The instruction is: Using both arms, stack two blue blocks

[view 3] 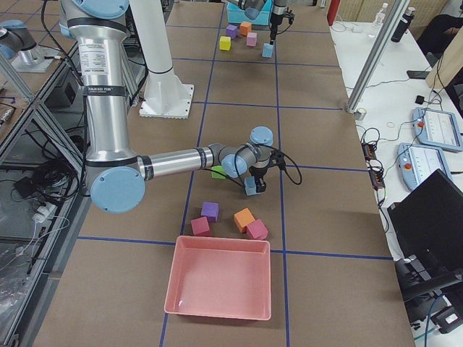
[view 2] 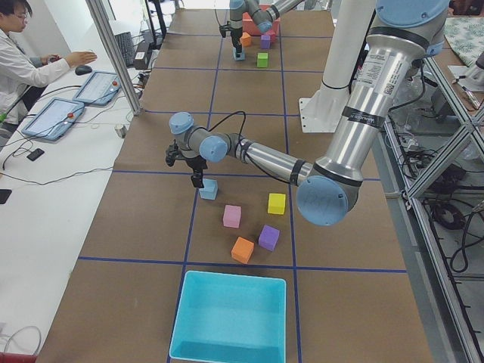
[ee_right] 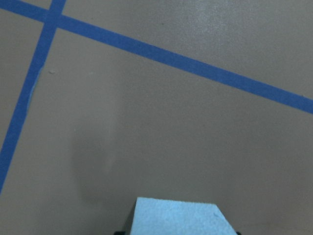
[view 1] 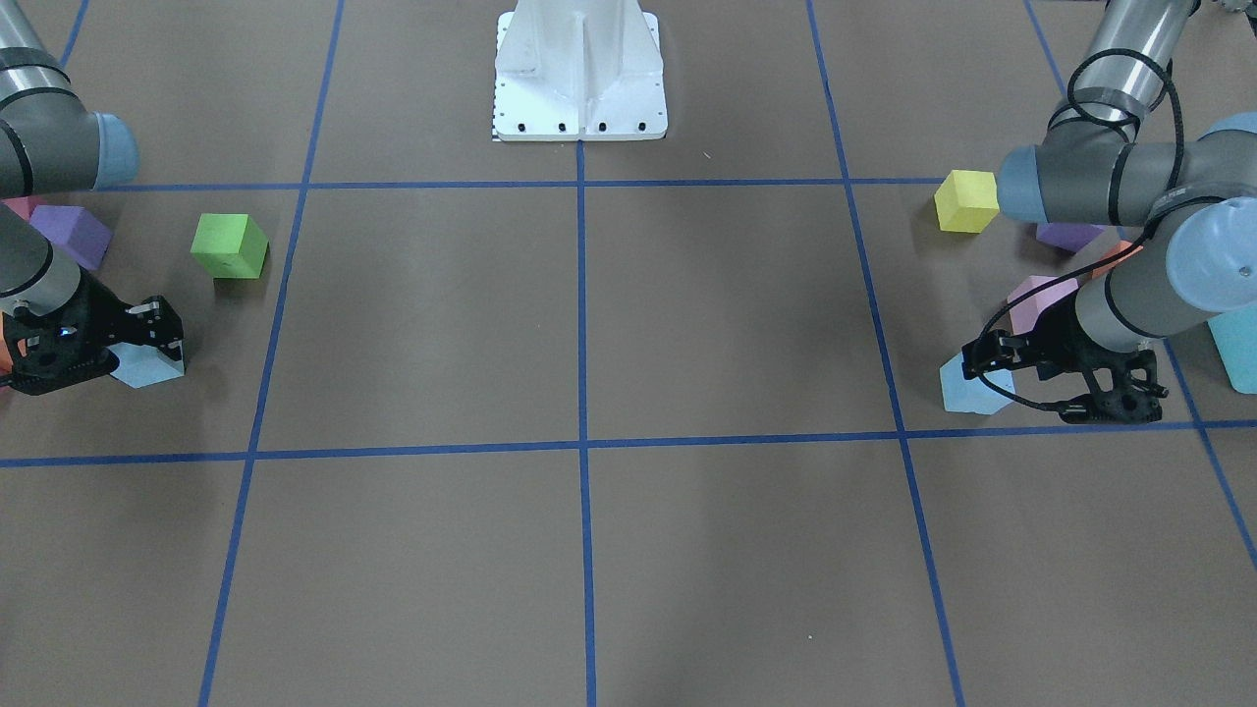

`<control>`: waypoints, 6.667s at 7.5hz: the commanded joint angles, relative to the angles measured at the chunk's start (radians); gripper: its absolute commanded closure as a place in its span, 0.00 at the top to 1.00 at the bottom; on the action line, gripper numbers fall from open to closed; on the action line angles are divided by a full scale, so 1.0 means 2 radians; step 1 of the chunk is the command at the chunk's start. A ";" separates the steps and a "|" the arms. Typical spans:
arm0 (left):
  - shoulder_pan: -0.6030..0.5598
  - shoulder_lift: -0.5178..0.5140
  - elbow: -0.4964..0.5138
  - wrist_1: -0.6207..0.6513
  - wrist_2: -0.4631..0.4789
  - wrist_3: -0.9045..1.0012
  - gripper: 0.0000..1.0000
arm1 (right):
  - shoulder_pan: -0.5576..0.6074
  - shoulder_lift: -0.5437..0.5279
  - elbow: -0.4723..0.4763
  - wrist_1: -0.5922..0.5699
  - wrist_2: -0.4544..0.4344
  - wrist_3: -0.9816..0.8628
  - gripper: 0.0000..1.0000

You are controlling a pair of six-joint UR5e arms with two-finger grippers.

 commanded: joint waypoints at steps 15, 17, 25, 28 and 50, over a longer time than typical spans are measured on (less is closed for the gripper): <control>0.039 0.012 0.020 -0.038 0.037 0.005 0.95 | -0.128 0.303 0.069 -0.278 -0.059 0.306 0.59; 0.044 0.012 0.046 -0.080 0.037 -0.011 0.78 | -0.139 0.331 0.033 -0.277 -0.069 0.313 0.59; 0.041 -0.063 -0.034 0.041 0.021 -0.128 0.59 | -0.178 0.407 -0.139 -0.153 -0.104 0.327 0.59; 0.057 -0.103 -0.034 0.042 0.024 -0.223 0.59 | -0.191 0.415 -0.156 -0.155 -0.116 0.333 0.63; 0.230 -0.299 0.068 0.034 0.126 -0.346 0.66 | -0.005 0.237 0.003 -0.151 -0.045 0.146 1.00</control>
